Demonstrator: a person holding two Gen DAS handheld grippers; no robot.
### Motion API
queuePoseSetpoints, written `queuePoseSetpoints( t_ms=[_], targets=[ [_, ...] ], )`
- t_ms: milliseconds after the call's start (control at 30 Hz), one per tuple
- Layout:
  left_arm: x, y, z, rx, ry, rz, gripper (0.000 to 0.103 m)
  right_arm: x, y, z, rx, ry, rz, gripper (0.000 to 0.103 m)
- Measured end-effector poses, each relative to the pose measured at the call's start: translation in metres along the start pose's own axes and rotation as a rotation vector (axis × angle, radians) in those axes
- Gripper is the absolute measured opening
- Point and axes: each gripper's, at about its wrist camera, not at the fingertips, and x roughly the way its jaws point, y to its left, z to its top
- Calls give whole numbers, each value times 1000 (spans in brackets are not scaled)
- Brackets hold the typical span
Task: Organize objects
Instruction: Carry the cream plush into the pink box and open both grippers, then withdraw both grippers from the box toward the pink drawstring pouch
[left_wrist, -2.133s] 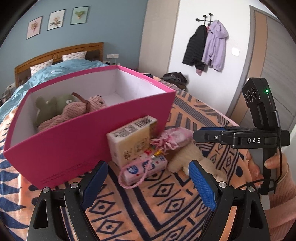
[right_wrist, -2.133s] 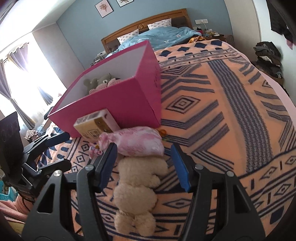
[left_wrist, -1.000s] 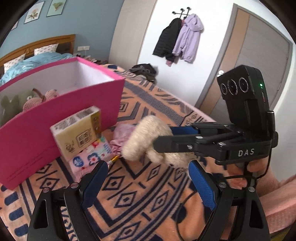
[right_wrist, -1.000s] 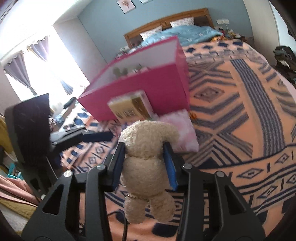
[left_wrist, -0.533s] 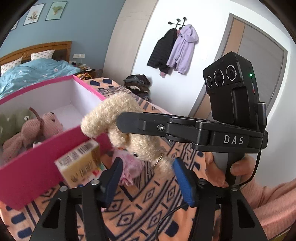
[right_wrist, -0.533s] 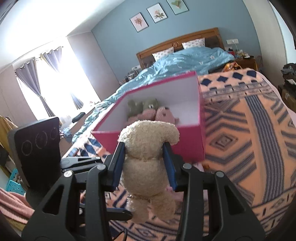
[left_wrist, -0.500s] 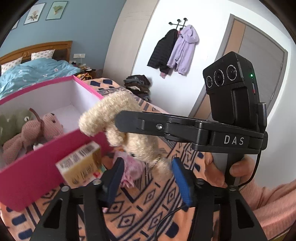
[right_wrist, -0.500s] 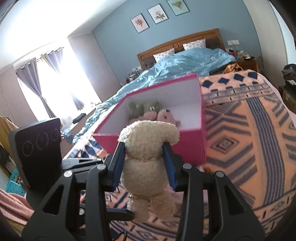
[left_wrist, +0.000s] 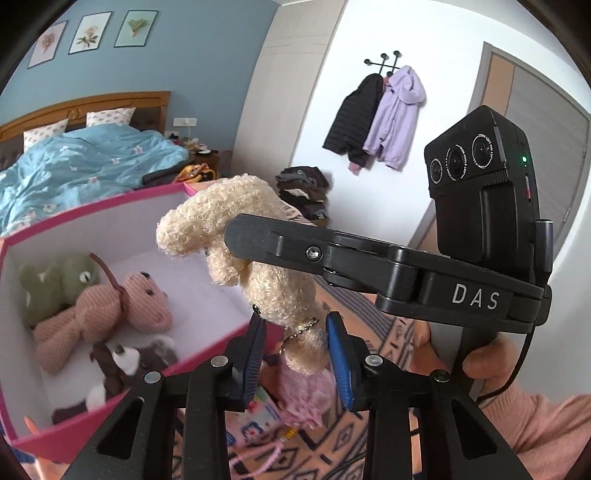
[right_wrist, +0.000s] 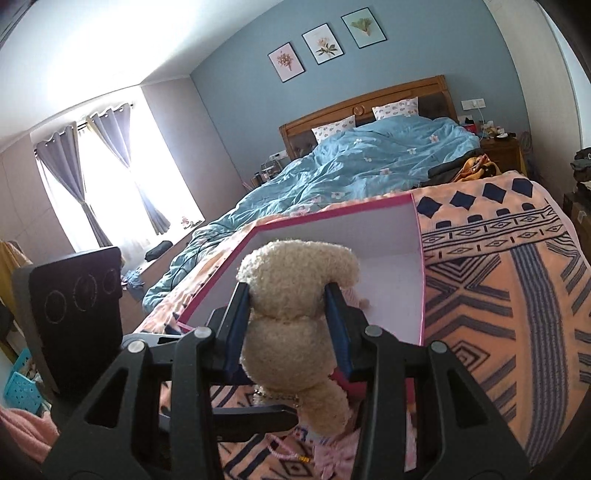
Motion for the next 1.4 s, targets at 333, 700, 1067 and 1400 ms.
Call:
queuePoseSetpoints(
  t_ms=[333,700,1067,1400],
  targets=[
    [12,23,23,-27,-3,62,31,24,-10,24,23,-5,-28,43],
    [37,42,23,-67,54,94,31,51,-29,20,57,64,-116,43],
    [40,42,20,-61,61,143,33,60,-37,9,43,124,-262,51],
    [4,23,6,31,-22,210,52,31,-30,3,33,84,-231,55]
  ],
)
